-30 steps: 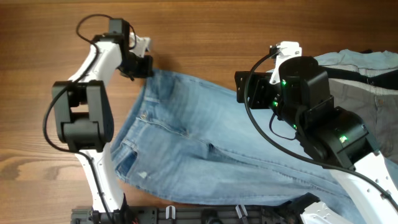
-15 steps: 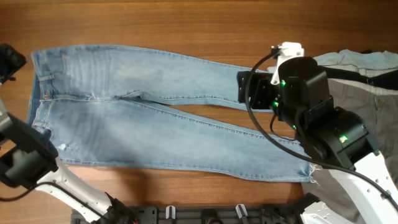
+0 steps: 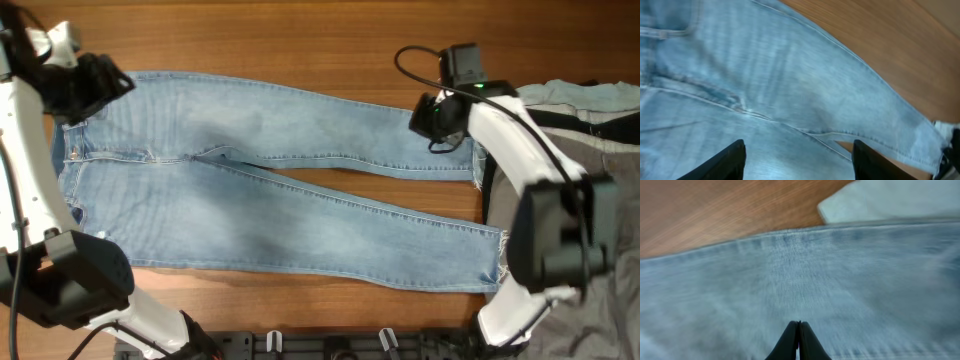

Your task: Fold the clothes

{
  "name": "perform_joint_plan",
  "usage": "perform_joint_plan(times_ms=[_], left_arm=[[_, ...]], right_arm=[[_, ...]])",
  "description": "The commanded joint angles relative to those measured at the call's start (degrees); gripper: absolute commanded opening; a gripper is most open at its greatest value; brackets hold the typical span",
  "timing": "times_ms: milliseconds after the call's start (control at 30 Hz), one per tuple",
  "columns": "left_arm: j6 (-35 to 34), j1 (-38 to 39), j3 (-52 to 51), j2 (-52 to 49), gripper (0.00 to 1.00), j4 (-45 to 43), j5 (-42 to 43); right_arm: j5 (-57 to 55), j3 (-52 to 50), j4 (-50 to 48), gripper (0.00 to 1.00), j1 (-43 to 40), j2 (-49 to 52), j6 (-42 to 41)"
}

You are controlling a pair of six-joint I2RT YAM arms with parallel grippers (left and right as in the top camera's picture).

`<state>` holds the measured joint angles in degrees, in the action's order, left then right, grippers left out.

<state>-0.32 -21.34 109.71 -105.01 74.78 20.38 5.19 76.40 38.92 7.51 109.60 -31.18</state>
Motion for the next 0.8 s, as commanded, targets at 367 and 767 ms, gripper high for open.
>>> perform_joint_plan(times_ms=[367,767], left_arm=[[-1.7,5.4,0.0,-0.3,0.96,5.2,-9.7],[-21.7,-28.6,-13.6,-0.3,0.67,0.7,-18.1]], right_arm=[[14.5,3.6,-56.3,0.04,-5.2,23.7,-17.7],[15.6,7.4,0.7,0.64,-7.0,-20.7,3.1]])
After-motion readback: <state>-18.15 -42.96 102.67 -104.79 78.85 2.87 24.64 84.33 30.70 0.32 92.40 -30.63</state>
